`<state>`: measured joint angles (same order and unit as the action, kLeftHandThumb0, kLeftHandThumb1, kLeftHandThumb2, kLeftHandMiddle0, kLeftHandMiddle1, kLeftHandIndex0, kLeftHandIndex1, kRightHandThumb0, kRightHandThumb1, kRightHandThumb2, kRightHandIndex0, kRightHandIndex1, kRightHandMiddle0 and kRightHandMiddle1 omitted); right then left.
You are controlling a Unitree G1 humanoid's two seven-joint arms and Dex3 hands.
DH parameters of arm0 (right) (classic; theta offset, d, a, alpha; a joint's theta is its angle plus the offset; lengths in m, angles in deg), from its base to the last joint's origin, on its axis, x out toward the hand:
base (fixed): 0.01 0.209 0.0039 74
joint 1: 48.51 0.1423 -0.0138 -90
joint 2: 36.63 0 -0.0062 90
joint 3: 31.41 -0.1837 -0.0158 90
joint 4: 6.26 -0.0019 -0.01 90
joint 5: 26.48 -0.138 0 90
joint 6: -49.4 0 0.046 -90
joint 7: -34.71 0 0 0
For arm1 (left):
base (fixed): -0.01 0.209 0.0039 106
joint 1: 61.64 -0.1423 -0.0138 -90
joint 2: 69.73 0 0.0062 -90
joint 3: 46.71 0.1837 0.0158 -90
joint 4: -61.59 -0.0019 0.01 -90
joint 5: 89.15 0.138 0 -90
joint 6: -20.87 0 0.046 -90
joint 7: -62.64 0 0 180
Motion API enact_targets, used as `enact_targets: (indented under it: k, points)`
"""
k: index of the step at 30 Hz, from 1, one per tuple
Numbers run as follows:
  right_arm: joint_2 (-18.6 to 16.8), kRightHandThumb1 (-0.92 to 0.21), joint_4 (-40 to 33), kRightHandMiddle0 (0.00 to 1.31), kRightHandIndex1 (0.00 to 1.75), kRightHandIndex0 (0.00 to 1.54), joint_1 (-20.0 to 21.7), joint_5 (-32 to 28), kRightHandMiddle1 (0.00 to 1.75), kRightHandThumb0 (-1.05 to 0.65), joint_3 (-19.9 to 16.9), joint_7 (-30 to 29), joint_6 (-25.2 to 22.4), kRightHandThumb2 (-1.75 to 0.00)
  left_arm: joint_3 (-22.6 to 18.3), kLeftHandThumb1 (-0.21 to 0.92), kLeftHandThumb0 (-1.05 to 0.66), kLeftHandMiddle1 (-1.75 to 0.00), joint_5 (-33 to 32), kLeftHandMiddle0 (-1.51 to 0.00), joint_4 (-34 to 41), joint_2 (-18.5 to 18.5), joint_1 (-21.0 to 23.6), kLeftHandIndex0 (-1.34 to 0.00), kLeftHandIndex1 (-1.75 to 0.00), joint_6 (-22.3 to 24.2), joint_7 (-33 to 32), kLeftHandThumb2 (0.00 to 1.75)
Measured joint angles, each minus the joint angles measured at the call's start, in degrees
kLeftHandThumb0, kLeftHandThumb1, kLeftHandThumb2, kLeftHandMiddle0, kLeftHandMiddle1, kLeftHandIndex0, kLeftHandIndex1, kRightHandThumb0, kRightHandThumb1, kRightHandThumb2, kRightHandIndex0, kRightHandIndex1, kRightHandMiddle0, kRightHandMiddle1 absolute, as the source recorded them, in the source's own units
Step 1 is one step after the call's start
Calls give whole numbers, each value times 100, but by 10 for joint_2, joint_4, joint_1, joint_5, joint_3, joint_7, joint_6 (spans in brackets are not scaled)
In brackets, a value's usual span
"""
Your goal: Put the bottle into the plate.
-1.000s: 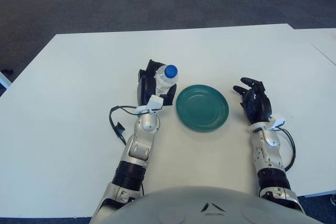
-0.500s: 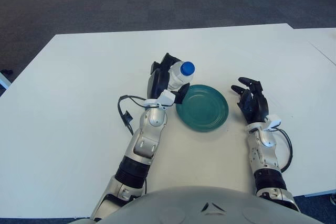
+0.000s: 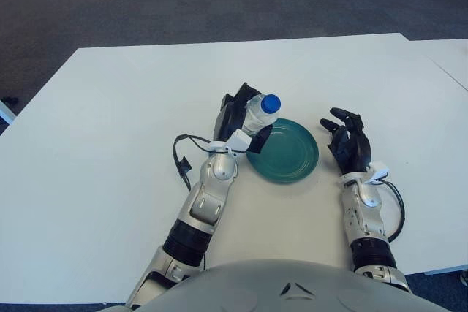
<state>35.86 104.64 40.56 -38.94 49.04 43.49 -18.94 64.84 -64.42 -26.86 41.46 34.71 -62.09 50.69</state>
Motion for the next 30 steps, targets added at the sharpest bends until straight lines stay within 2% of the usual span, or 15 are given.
enact_targets:
  k: [7,11,14,16,17,19,23,30]
  points:
    - [-6,-83,-8,16,102,52,-5,2,117,-53,4,-6,0,-88,5,18,-52,-175,-28,-120,-26,2,1,-72,-175,-25,4,148]
    - [-8,-83,-13,16,102,52,-10,4,117,-53,8,-10,0,-88,45,16,-53,-175,-27,-121,-61,0,3,-73,-175,-64,-15,150]
    - [-13,-83,-18,16,102,52,-14,5,117,-53,13,-11,0,-88,70,15,-54,-175,-27,-120,-81,-3,7,-74,-175,-65,-8,151]
    - [-14,-82,-19,15,112,46,-15,4,131,-52,14,-8,-1,-87,81,15,-54,-175,-27,-118,-91,-4,11,-74,-175,-65,-6,152]
    - [-14,-81,-19,19,124,39,-14,0,147,-46,13,-3,-2,-80,84,15,-54,-175,-27,-118,-93,-5,12,-74,-175,-65,-5,152]
    - [-14,-81,-18,23,135,33,-13,-21,160,-42,8,20,-8,-74,90,16,-54,-175,-26,-117,-96,-5,14,-74,-175,-65,-4,151]
    - [-14,-81,-15,25,145,28,-11,-44,172,-38,1,47,-13,-69,100,18,-53,-175,-8,-116,-101,-6,21,-72,-175,-65,-20,148]
    - [-14,-81,-16,26,147,26,-11,-48,174,-37,0,56,-15,-68,104,22,-51,-175,-7,-116,-123,-6,23,-69,-175,-76,-46,144]
